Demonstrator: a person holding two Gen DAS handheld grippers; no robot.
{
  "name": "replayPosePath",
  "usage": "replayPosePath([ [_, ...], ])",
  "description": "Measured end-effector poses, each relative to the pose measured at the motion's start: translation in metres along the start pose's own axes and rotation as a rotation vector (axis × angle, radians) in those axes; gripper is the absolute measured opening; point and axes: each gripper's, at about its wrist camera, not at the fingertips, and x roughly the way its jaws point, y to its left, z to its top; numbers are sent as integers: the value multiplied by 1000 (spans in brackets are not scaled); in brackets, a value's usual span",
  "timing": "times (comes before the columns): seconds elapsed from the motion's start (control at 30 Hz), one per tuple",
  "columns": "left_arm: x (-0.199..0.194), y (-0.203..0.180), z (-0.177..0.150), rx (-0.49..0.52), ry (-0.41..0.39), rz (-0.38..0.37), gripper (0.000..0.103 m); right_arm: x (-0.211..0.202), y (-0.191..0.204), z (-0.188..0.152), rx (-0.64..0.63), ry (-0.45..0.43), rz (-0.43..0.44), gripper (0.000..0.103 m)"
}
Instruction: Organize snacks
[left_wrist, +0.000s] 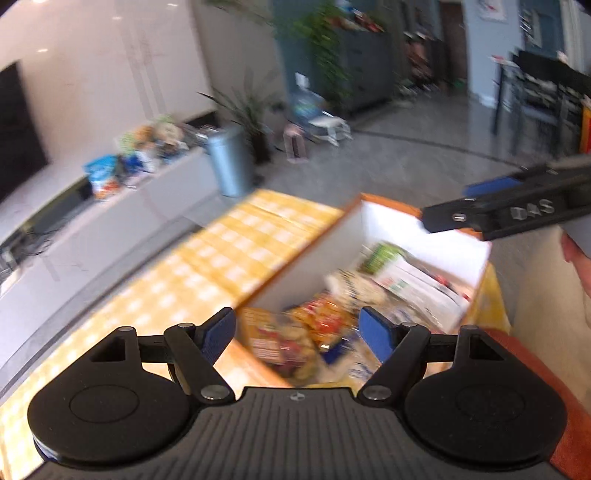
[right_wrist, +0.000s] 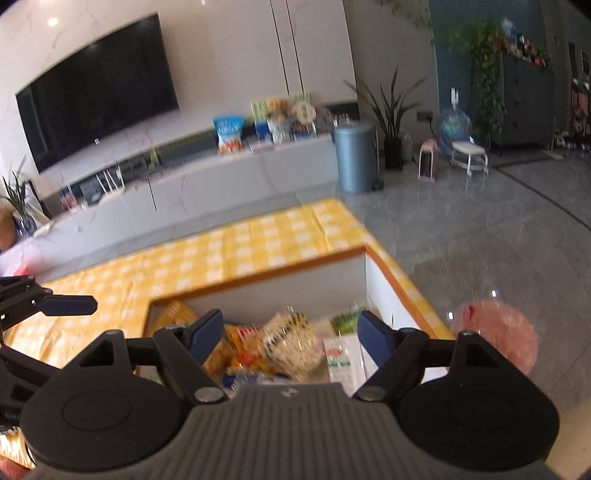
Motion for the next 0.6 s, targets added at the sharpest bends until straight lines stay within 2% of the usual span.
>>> replayPosePath([
  [0.13, -24, 16, 3, -71, -65, 74, 89, -24, 12, 0, -20, -97, 19, 84],
  [0.37, -63, 21, -10, -166, -224, 195, 90, -51, 34, -23, -80, -230, -24, 85],
  [0.5, -77, 18, -28, -241, -314, 283, 90, -60, 54, -44, -167, -252, -31, 90],
  [0.6, -81, 17, -43, -301, -336, 324, 92, -61, 78, -52, -245, -226, -8, 92],
])
